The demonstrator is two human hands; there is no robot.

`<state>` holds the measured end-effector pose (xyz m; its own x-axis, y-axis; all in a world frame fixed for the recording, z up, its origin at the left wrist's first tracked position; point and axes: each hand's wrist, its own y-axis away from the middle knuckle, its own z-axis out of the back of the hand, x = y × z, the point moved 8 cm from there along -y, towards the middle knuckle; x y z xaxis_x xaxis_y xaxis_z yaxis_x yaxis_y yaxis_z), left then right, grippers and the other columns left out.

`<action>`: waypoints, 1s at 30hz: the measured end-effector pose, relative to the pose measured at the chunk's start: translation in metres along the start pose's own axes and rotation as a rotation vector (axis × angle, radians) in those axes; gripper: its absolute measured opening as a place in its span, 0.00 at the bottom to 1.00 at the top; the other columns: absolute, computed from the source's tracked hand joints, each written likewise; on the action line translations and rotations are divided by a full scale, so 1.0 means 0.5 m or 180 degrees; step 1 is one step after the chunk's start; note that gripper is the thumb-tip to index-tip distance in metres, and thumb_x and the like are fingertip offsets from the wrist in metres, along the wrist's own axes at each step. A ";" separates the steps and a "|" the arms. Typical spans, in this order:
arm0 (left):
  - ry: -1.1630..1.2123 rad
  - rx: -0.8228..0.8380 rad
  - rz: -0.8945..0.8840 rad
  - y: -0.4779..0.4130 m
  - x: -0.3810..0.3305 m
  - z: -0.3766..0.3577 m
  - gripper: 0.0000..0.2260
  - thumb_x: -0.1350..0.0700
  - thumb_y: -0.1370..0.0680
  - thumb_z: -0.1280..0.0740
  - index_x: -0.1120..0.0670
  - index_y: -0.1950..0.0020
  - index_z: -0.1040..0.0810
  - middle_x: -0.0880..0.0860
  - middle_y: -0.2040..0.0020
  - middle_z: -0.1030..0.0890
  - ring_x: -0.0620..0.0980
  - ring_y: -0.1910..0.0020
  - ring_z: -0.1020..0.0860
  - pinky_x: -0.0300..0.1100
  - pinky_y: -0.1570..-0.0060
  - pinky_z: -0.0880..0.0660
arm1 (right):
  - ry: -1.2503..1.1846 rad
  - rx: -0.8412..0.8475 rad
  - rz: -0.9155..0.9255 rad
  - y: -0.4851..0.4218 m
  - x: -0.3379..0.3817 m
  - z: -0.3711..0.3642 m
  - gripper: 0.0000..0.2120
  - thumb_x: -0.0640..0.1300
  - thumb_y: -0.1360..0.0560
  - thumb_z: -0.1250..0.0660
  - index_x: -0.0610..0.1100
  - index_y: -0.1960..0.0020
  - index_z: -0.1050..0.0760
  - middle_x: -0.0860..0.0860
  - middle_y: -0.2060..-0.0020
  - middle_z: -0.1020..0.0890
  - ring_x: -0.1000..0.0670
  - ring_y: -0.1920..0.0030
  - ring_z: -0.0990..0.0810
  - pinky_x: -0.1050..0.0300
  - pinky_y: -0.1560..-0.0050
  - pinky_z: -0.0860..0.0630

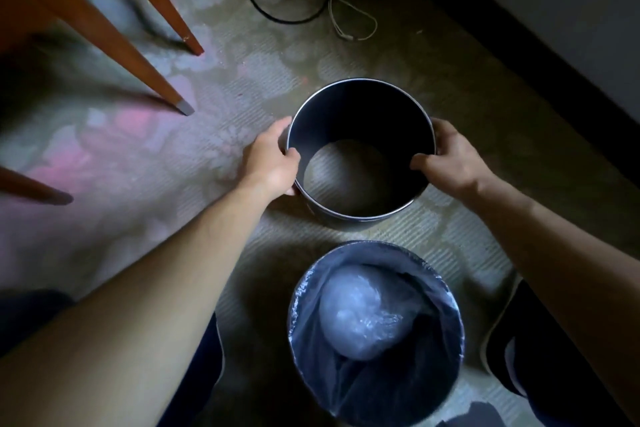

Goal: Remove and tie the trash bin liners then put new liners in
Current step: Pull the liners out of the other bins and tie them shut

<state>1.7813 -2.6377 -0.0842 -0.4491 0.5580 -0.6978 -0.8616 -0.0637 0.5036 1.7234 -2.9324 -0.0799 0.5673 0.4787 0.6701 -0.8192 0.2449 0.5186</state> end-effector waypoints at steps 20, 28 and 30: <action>0.0052 0.0942 0.0986 0.356 0.200 -0.041 0.06 0.54 0.18 0.33 0.52 0.43 0.23 0.56 0.44 0.18 0.56 0.49 0.17 0.58 0.51 0.17 | 0.0196 0.0070 -0.0687 0.348 -0.213 -0.070 0.14 0.56 0.23 0.32 0.48 0.44 0.18 0.47 0.56 0.17 0.45 0.46 0.17 0.57 0.47 0.26; -0.0935 0.1019 0.0718 0.420 0.112 0.031 0.14 0.59 0.27 0.23 0.55 0.44 0.22 0.54 0.49 0.19 0.54 0.50 0.17 0.51 0.49 0.17 | 0.0307 -0.0180 -0.0747 0.414 -0.144 0.002 0.13 0.43 0.29 0.25 0.50 0.46 0.22 0.49 0.57 0.19 0.48 0.56 0.19 0.59 0.55 0.21; -0.1060 0.1186 0.0776 0.447 0.106 0.037 0.11 0.58 0.26 0.24 0.59 0.48 0.20 0.55 0.51 0.18 0.53 0.50 0.18 0.48 0.50 0.17 | 0.0666 0.0137 -0.0813 0.433 -0.136 0.007 0.09 0.46 0.32 0.23 0.45 0.56 0.21 0.49 0.62 0.20 0.48 0.59 0.20 0.58 0.62 0.23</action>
<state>1.5694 -2.6072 0.0009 -0.4739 0.7990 -0.3701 -0.5729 0.0394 0.8187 1.5077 -2.9149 -0.0115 0.7206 0.5704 0.3942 -0.6459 0.3455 0.6808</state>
